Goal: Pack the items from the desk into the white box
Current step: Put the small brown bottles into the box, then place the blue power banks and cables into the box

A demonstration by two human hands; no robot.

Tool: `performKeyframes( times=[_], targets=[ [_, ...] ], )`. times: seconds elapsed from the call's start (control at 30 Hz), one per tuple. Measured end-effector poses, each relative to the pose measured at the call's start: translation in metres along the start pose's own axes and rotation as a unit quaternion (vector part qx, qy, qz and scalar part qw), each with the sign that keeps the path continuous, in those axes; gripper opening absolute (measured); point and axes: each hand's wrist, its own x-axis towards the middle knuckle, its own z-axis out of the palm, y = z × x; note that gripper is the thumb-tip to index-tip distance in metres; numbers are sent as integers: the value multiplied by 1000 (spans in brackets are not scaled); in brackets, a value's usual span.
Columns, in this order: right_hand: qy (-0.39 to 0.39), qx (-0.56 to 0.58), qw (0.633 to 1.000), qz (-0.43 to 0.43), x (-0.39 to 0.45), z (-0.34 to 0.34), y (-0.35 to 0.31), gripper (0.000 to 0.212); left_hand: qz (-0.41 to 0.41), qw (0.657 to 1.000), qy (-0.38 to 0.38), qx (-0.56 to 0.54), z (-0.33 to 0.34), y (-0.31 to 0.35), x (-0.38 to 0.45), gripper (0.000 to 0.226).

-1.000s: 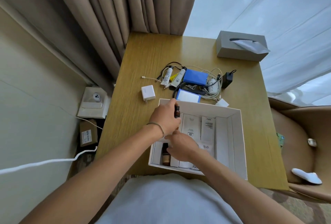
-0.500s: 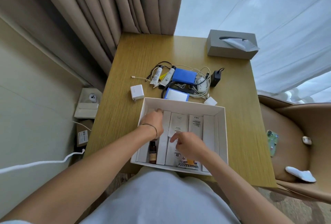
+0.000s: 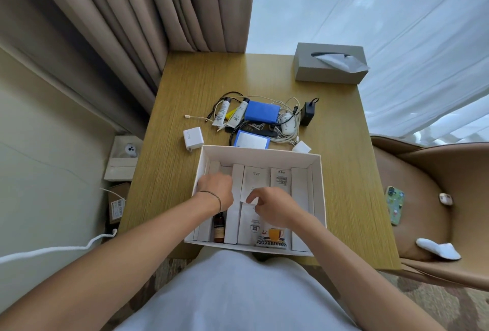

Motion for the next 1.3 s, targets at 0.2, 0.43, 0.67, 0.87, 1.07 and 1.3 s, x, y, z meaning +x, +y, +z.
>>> performKeyframes(
  times=[0.2,0.43,0.67,0.87,1.07,1.3],
  targets=[
    [56,50,997,4,0,-34,-13,35,36,990,110,-80,-16,1,-20,18],
    [190,98,977,-10,-3,-98,-22,32,174,914,279,-239,-59,0,-31,25],
    [272,73,959,31,20,-152,1,22,201,899,273,-276,-92,4,3,27],
    [192,-41,961,197,61,-162,69,10,182,908,242,-290,-104,8,32,25],
    [86,-65,961,254,95,-141,113,32,157,930,180,-278,-110,4,54,24],
    [75,-88,970,213,117,-121,120,46,108,945,129,-279,-111,-8,74,22]
  ],
)
